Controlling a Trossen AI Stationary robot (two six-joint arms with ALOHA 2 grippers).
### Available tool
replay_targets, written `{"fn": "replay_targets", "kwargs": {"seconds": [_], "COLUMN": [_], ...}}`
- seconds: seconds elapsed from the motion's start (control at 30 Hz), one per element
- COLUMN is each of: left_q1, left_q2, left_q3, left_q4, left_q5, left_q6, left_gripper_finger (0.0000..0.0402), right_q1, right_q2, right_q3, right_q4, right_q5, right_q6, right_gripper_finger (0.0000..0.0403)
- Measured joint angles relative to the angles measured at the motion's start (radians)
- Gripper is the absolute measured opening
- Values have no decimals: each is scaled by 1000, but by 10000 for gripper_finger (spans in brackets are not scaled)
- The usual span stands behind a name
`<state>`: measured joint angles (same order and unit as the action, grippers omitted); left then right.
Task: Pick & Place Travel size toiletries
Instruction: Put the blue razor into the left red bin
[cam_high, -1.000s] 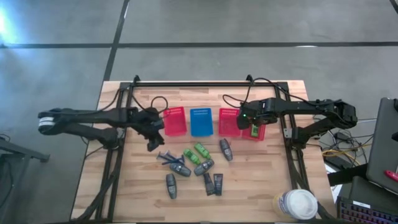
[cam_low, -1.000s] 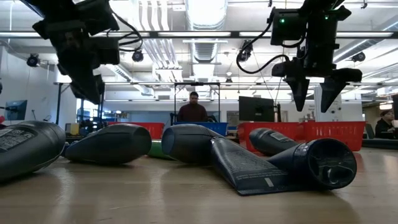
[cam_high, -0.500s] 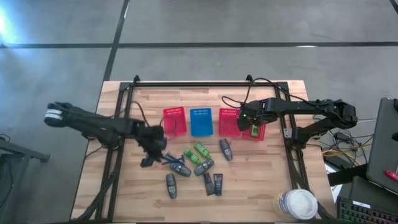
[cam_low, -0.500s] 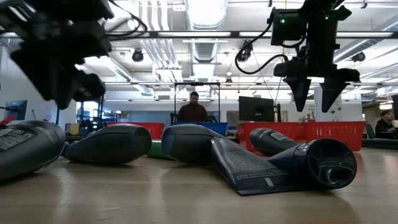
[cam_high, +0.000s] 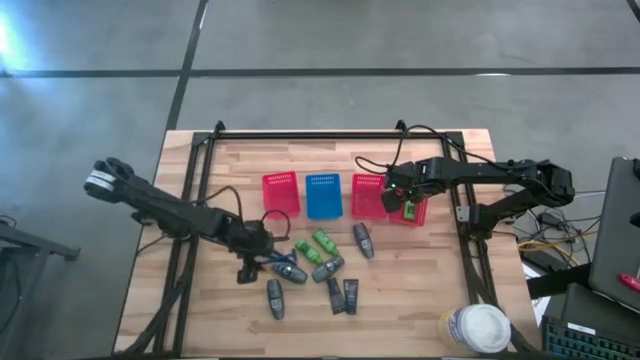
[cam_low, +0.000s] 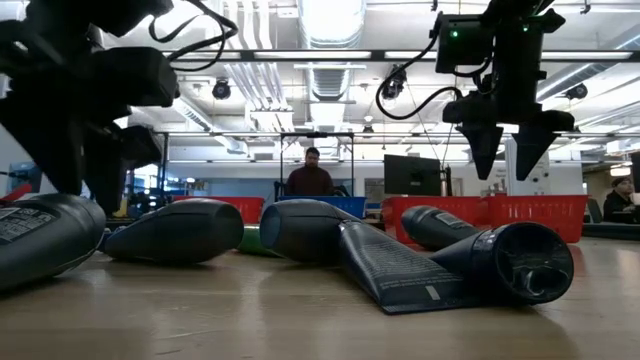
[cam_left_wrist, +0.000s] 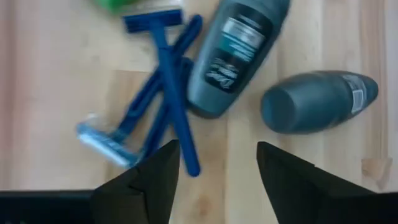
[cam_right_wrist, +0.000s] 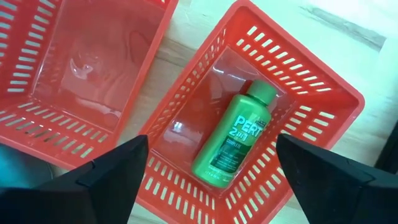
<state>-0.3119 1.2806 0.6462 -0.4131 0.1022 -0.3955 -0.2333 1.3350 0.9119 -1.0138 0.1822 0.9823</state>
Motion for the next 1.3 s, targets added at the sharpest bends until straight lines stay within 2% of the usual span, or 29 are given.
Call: {"fn": "replay_targets", "kwargs": {"seconds": [0.17, 0.47, 0.63, 0.87, 1.0, 1.1, 1.17, 1.3], "left_q1": [-32, -32, -32, -31, -30, -25, -5, 114], "left_q2": [81, 195, 205, 168, 128, 57, 0, -122], "left_q3": [27, 41, 42, 37, 38, 45, 47, 31], "left_q4": [0, -3, -6, -3, -7, -22, -59, -88], "left_q5": [-78, -106, -121, -120, -62, -68, -118, -199], "left_q6": [-27, -124, -127, -70, -83, -132, -213, -530], "left_gripper_finger": [218, 198, 147, 32, 31, 31, 31, 31], "right_q1": [0, 0, 0, 0, -1, -1, -1, -1], "right_q2": [0, 0, 0, 0, 0, 0, 0, 0], "right_q3": [0, -1, -2, -3, -3, -3, -3, -3], "right_q4": [-1, -3, -3, -2, -2, -2, -2, 0], "right_q5": [0, 1, 2, 3, 3, 3, 3, 3], "right_q6": [-6, -18, -25, -44, -44, -44, -38, -13], "right_gripper_finger": [336, 335, 349, 347, 331, 320, 314, 306]}}
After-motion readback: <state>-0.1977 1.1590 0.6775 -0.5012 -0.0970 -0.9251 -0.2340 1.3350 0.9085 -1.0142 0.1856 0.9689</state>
